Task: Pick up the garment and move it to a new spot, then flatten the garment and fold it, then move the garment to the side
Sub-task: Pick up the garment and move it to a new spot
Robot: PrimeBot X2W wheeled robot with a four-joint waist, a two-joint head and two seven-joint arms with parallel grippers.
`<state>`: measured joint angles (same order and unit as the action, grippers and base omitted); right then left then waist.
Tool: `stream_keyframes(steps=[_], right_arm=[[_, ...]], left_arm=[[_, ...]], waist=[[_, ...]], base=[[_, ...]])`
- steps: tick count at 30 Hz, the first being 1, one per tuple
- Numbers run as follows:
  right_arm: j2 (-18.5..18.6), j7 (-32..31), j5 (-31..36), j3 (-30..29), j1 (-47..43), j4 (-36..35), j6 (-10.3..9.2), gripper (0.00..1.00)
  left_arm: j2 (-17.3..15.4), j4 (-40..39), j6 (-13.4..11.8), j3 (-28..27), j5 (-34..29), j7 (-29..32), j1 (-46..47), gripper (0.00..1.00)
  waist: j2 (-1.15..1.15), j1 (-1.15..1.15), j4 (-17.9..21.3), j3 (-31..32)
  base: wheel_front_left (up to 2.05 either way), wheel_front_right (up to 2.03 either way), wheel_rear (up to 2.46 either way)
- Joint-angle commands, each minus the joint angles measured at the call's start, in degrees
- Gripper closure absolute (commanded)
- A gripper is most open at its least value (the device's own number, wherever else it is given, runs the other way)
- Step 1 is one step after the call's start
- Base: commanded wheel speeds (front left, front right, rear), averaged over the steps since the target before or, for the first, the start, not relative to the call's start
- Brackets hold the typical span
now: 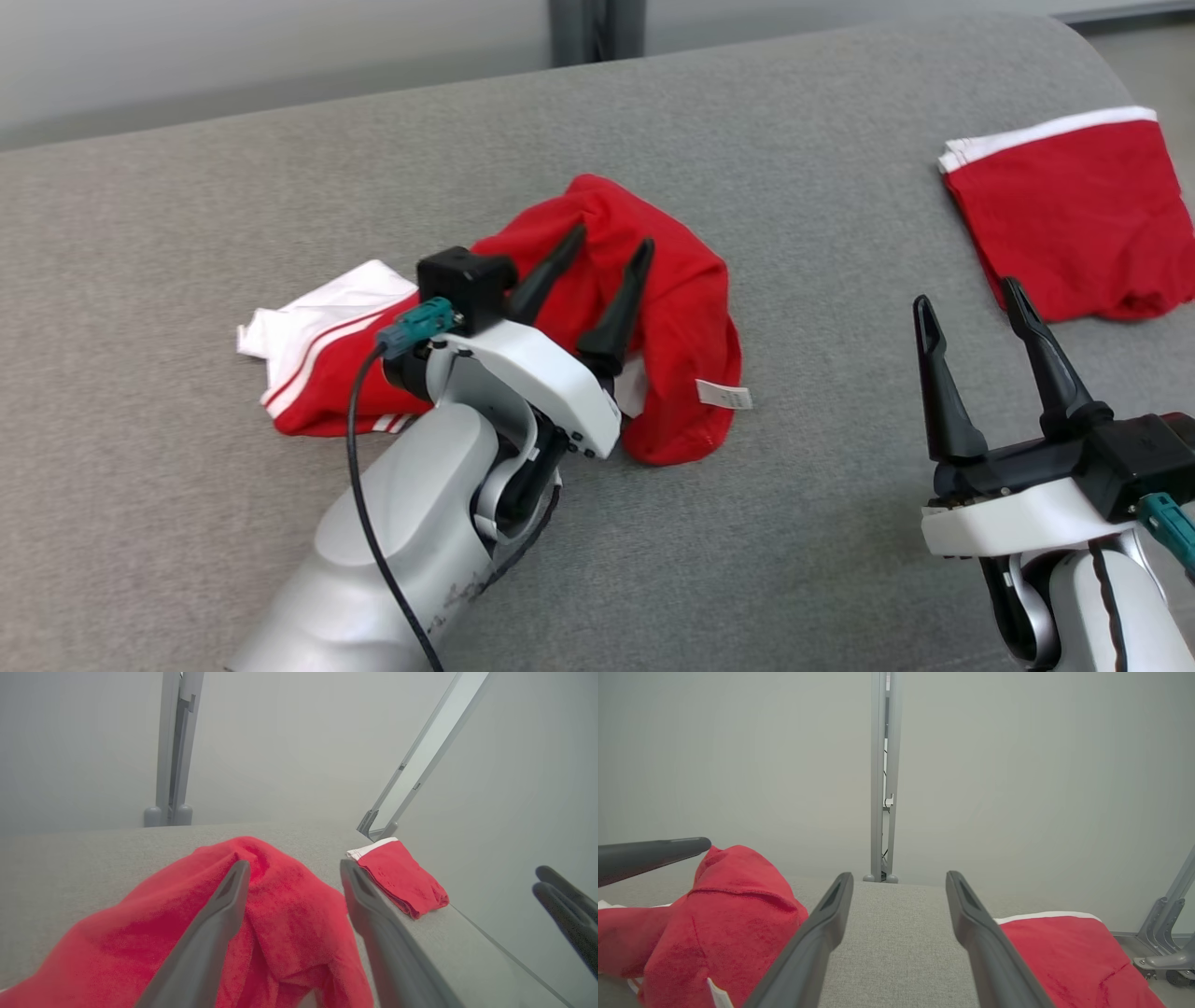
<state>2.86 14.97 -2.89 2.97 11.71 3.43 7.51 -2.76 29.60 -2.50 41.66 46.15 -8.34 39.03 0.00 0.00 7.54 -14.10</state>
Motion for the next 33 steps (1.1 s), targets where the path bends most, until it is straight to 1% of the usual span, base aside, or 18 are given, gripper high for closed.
stream_keyframes(steps=[1,3,5,8,11,14,18,21,22,23,25,30,33], right_arm=[[0.2,0.3,0.1,0.0,-0.4,0.2,-0.05,0.0],[0.1,0.3,0.4,0.1,-0.6,0.4,-0.05,0.0],[0.1,0.3,0.7,0.5,-0.8,0.6,-0.05,0.0],[1.3,0.3,1.4,2.0,-1.1,1.1,-0.05,0.0],[2.5,0.3,1.4,2.6,-1.4,1.5,-0.05,0.0],[3.0,0.3,0.9,2.5,-1.9,1.5,-0.05,0.0],[3.3,0.3,0.3,2.5,-3.0,1.6,-0.05,0.0],[3.4,0.3,-0.3,2.8,-3.8,1.8,-0.05,0.0],[3.4,0.3,-0.6,3.0,-4.1,1.9,-0.05,0.0],[3.4,0.3,-0.6,3.0,-4.1,1.9,-0.05,0.0],[3.3,0.3,-1.1,3.1,-4.7,2.1,-0.05,0.0],[2.8,0.3,-1.0,3.9,-6.0,2.5,-0.05,0.0],[2.3,0.3,-1.2,4.5,-6.1,2.9,-0.05,0.0]], left_arm=[[-0.3,0.2,0.0,-0.9,0.5,-1.7,1.2,0.0],[-0.5,0.1,-0.4,-1.9,0.4,-3.4,1.9,0.0],[-1.6,-0.3,-0.6,-2.9,-0.5,-4.7,2.1,0.0],[-5.3,-1.3,-1.5,-4.0,-3.8,-6.2,1.9,0.0],[-8.9,-2.7,-2.1,-5.2,-6.6,-6.8,-0.9,0.0],[-12.6,-5.4,-2.1,-8.5,-8.6,-6.9,-4.5,0.0],[-15.2,-9.9,-2.3,-14.4,-11.3,-6.8,-12.6,0.0],[-15.5,-13.1,-1.5,-18.9,-13.5,-6.8,-18.1,0.0],[-15.2,-14.1,-1.1,-20.2,-14.2,-6.8,-20.1,0.0],[-15.2,-14.1,-1.1,-20.2,-14.2,-6.8,-20.1,0.0],[-14.3,-15.7,-0.5,-22.8,-16.2,-6.8,-23.7,0.0],[-10.7,-18.7,1.2,-28.5,-23.6,-6.8,-30.0,0.0],[-7.4,-19.4,2.7,-31.3,-26.0,-6.8,-32.2,0.0]], waist=[[0.0,0.0,-1.6,1.3],[0.0,0.0,-2.9,2.2],[0.0,0.0,-4.2,3.2],[0.0,0.0,-6.2,4.4],[0.0,0.0,-8.2,5.6],[0.0,0.0,-9.9,6.8],[0.0,0.0,-11.8,8.0],[0.0,0.0,-12.6,8.9],[0.0,0.0,-12.8,9.2],[0.0,0.0,-12.8,9.2],[0.0,0.0,-13.1,9.8],[0.0,0.0,-13.5,10.7],[0.0,0.0,-13.2,10.9]], base=[[0.0,0.0,0.0],[0.0,0.0,0.0],[0.0,0.0,0.0],[0.0,0.0,0.0],[0.0,0.0,0.0],[0.0,0.0,0.0],[0.0,0.0,0.0],[0.0,0.0,0.0],[0.0,0.0,0.0],[0.0,0.0,0.0],[0.0,0.0,0.0],[0.0,0.0,0.0],[0.0,0.0,0.0]])
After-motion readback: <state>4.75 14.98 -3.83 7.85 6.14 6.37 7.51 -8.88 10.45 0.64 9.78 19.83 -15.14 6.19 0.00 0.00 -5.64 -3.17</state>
